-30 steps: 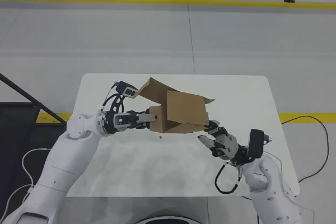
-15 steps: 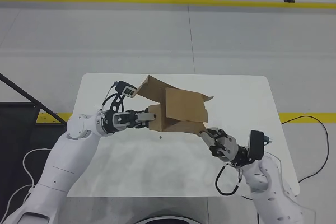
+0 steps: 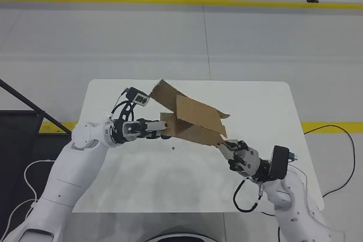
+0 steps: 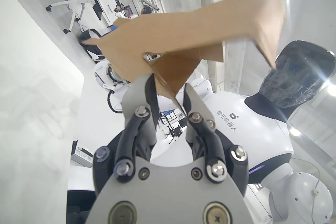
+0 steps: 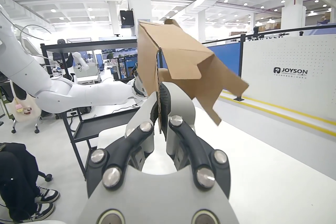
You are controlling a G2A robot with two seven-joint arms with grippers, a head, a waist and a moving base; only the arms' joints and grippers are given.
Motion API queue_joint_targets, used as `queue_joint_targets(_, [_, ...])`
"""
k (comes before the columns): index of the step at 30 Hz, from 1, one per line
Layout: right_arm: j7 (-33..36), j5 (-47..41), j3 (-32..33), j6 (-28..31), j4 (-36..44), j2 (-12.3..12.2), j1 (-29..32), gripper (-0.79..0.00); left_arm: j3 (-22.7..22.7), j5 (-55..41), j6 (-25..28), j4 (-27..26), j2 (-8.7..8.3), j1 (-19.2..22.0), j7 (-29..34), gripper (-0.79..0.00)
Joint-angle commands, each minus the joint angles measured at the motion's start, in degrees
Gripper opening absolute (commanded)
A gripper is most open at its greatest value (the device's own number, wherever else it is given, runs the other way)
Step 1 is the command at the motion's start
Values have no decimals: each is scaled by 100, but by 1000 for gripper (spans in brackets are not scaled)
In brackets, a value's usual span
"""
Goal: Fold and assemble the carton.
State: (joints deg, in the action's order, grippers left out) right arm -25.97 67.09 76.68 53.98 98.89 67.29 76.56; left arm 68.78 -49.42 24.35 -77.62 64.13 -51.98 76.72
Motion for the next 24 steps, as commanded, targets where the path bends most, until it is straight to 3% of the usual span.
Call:
queue_joint_targets(1, [-60, 170, 25, -137, 100, -4, 71, -785, 53, 58, 55, 6, -2, -23, -129, 0])
queue_joint_targets(9, [-160, 774, 144, -636, 533, -35, 403, -785, 339, 262, 292, -122, -33, -237, -540, 0])
queue_joint_targets(24, [-173, 1199, 335, -908, 943, -108, 766, -785, 1106, 806, 1000, -729, -162, -943, -840, 0])
